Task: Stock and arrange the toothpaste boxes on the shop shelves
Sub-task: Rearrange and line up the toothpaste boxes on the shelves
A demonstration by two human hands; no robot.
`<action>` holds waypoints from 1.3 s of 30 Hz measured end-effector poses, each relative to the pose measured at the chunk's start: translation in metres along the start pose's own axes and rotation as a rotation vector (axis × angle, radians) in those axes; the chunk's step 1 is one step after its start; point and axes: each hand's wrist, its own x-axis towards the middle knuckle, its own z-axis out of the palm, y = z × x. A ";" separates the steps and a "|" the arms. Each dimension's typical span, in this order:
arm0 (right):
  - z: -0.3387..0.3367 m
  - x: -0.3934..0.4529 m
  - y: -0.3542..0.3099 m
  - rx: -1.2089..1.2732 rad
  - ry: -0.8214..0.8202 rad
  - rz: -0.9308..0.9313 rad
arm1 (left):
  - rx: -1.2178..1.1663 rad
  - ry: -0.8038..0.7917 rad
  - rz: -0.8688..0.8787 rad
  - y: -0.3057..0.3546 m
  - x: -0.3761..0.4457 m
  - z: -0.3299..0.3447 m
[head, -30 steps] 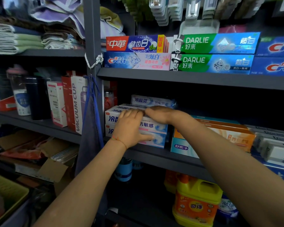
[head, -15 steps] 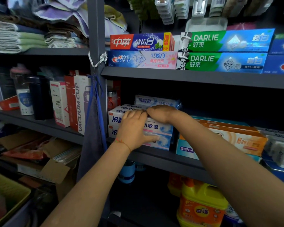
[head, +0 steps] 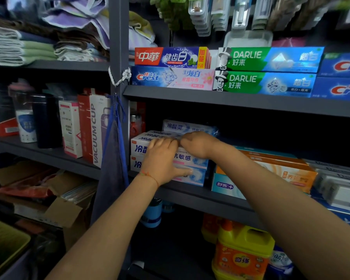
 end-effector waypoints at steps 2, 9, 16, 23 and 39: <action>-0.004 -0.014 0.004 0.007 0.056 -0.023 | 0.021 -0.035 -0.015 0.002 0.000 -0.002; -0.014 -0.074 0.056 -0.010 0.273 0.049 | 0.075 -0.153 -0.053 0.010 0.003 -0.013; -0.003 -0.106 0.063 -0.018 0.187 0.101 | 0.081 -0.155 -0.001 0.033 -0.004 -0.016; 0.038 -0.137 -0.013 0.427 0.712 -0.034 | -0.128 0.060 -0.198 0.037 -0.042 -0.008; 0.042 -0.155 0.016 -0.010 0.862 0.141 | -0.280 0.063 -0.144 0.073 -0.078 0.011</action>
